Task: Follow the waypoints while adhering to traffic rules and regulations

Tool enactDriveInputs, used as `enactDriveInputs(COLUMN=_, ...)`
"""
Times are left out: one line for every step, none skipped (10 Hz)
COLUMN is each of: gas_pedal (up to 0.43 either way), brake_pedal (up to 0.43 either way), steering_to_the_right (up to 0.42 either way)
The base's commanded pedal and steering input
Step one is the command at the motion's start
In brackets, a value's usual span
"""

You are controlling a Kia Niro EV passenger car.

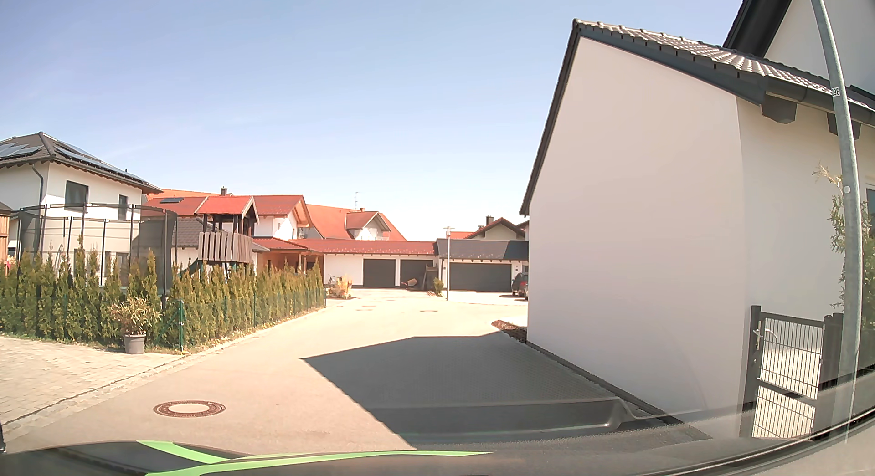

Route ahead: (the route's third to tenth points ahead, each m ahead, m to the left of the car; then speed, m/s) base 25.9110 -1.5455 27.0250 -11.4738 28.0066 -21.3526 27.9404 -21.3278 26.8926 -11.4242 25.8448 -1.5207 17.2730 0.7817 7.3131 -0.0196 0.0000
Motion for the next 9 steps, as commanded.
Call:
enactDriveInputs(gas_pedal=0.000, brake_pedal=0.445, steering_to_the_right=-0.042)
enactDriveInputs(gas_pedal=0.000, brake_pedal=0.445, steering_to_the_right=-0.041)
enactDriveInputs(gas_pedal=0.000, brake_pedal=0.445, steering_to_the_right=-0.042)
enactDriveInputs(gas_pedal=0.000, brake_pedal=0.445, steering_to_the_right=-0.042)
enactDriveInputs(gas_pedal=0.000, brake_pedal=0.445, steering_to_the_right=-0.042)
enactDriveInputs(gas_pedal=0.000, brake_pedal=0.445, steering_to_the_right=-0.041)
enactDriveInputs(gas_pedal=0.000, brake_pedal=0.445, steering_to_the_right=-0.042)
enactDriveInputs(gas_pedal=0.000, brake_pedal=0.445, steering_to_the_right=-0.042)
enactDriveInputs(gas_pedal=0.000, brake_pedal=0.445, steering_to_the_right=-0.042)
